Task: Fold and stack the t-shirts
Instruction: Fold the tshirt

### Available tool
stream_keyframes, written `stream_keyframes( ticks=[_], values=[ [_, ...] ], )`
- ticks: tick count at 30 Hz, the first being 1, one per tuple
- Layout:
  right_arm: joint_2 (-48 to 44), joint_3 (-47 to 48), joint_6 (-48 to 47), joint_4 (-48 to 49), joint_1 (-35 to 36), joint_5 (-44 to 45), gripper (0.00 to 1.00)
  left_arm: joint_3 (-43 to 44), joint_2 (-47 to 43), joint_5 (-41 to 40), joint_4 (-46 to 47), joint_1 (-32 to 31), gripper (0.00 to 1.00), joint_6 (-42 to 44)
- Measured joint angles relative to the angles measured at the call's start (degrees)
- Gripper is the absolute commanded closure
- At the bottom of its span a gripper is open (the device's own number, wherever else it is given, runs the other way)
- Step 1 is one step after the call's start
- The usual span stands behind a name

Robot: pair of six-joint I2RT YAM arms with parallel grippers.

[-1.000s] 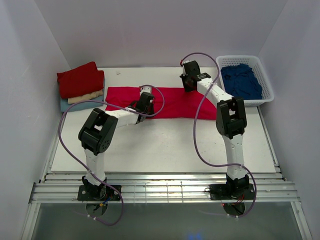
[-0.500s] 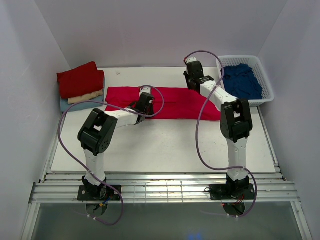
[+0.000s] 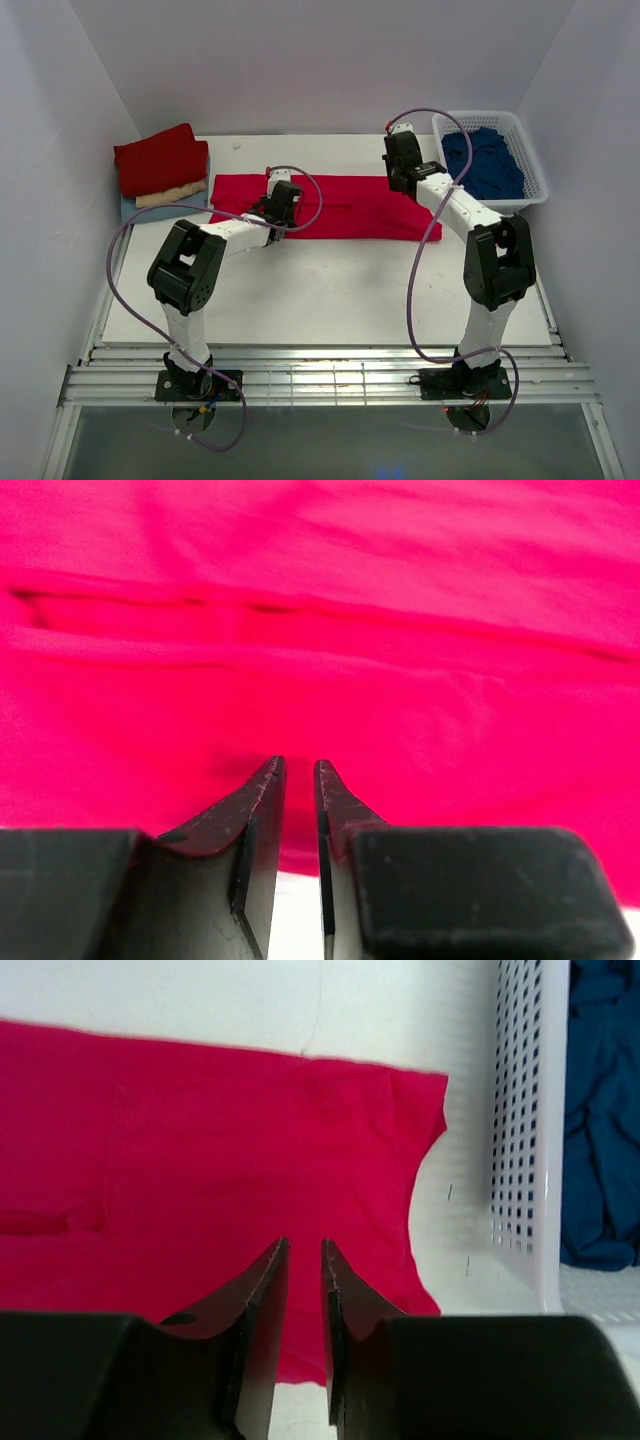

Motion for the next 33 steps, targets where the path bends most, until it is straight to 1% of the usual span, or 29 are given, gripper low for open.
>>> stream_keyframes(
  ticks=[1,5,6,13,21,28,33],
  values=[
    [0.07,-0.52,0.66,-0.81,0.04,0.13,0.78,0.00,-0.11,-1.01,-0.17,0.52,0.71,0.42],
    [1.44,-3.10,2.54,-3.26,0.04,0.52,0.92,-0.90,-0.15,-3.45,-0.50,2.86,0.71,1.36],
    [2.36,-3.37,2.97,-3.87,0.04,0.68,0.92,-1.36,-0.15,-3.65,-0.57,3.61,0.71,1.44],
    [9.40,-3.37,6.29,-9.20,0.02,1.84,0.92,-2.21,-0.07,-4.04,-2.64,7.72,0.71,1.84],
    [11.96,-2.80,9.77,-12.76,-0.07,3.85,0.92,-2.01,0.50,-4.35,-4.83,9.84,0.72,0.11],
    [14.67,1.40,10.10,-15.80,-0.37,4.68,0.92,-1.51,0.81,-5.60,-6.29,9.79,0.73,-3.13],
    [18.23,7.08,9.38,-16.94,-1.81,4.37,0.92,-2.56,0.39,-5.55,-6.01,9.73,0.75,-6.34]
  ],
)
